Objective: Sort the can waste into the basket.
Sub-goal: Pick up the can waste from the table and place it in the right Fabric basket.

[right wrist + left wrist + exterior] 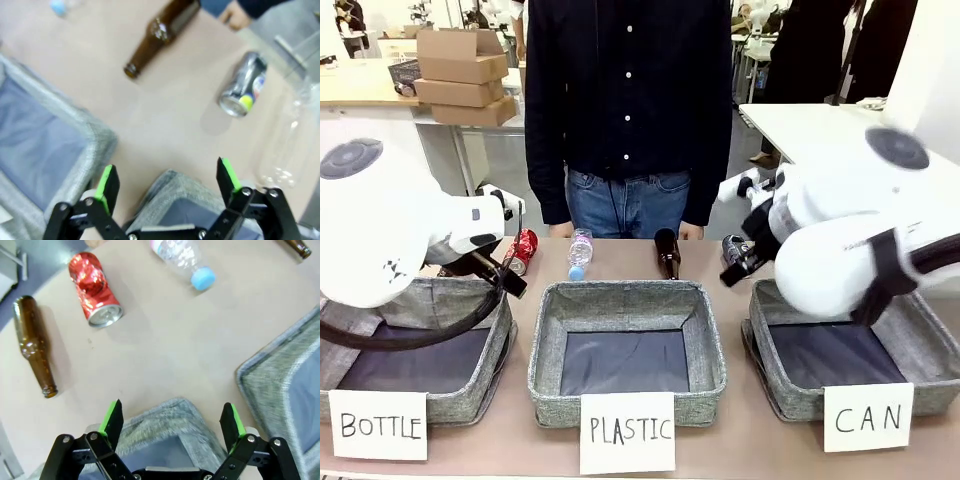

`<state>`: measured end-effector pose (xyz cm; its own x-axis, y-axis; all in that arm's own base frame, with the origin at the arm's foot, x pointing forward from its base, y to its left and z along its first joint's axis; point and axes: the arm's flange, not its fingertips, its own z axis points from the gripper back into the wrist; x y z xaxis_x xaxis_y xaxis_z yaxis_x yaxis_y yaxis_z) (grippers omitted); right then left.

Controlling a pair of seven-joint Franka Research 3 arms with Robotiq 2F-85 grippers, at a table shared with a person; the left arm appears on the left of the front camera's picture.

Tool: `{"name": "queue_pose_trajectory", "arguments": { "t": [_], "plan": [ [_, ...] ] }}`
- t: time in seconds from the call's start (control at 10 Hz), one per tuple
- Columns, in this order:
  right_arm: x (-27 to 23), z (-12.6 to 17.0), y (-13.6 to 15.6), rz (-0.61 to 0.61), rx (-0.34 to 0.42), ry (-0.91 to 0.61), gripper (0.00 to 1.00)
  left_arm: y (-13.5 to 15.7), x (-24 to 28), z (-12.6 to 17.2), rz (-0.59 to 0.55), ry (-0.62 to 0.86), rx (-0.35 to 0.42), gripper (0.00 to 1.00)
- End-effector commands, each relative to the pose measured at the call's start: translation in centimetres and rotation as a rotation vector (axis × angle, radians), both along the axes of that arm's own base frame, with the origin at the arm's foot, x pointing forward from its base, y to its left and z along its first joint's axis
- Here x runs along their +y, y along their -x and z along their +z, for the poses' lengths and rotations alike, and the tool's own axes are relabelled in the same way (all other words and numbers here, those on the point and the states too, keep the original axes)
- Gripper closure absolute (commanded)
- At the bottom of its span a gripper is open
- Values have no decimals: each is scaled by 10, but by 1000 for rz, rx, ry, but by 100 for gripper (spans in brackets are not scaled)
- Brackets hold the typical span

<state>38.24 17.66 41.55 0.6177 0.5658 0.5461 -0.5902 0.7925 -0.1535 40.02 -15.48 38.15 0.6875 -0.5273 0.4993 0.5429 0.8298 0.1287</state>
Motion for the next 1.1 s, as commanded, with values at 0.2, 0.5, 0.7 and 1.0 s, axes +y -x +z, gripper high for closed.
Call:
{"name": "queue_pose_trajectory", "arguments": {
  "t": [0.2, 0.5, 0.7, 1.0],
  "plan": [
    [-48, 73, 169, 31, 26, 2, 0, 146, 6, 104, 107, 33, -98, 0],
    [-5, 117, 87, 32, 10, -27, 0, 71, -20, 119, 94, 19, -43, 0],
    [-28, 139, 113, 99, 143, -248, 0, 103, -18, 159, -48, 249, 56, 0],
    [-145, 158, 126, -123, 486, -1126, 0, 143, 119, 201, -174, 1026, 215, 0]
  ]
}}
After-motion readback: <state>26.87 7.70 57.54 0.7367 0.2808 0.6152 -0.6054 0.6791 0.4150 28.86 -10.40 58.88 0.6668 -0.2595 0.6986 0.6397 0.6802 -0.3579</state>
